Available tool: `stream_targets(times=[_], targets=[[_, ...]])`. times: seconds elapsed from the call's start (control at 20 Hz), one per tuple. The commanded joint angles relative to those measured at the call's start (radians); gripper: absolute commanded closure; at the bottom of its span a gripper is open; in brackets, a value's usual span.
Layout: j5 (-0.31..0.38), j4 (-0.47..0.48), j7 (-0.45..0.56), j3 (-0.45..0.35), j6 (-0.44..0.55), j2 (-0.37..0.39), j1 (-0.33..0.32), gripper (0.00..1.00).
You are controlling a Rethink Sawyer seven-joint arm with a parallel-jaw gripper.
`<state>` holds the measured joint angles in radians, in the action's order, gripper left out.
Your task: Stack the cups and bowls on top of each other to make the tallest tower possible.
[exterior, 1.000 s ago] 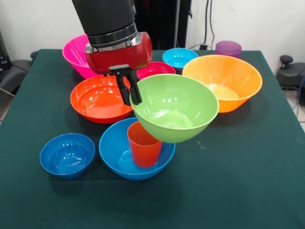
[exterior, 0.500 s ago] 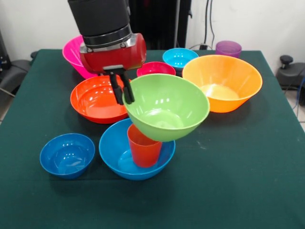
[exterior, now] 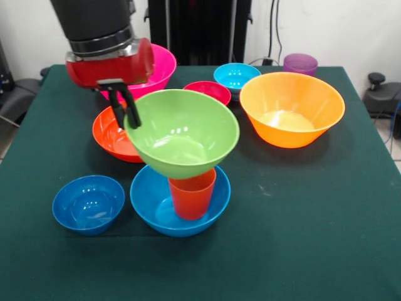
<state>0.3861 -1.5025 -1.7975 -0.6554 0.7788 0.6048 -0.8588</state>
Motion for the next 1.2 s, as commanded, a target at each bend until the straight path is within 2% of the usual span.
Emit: stream_targets(times=[0.05,0.8,1.2], targets=[[0.083,0.080,0.306,-0.055,0.084,-0.020,0.007,1.00],[0.081,0.092,0.252,-0.070,0.064,-0.043,0.029,1.00],[0.091,0.068,0.221,-0.066,0.039,-0.043,0.032,1.00]])
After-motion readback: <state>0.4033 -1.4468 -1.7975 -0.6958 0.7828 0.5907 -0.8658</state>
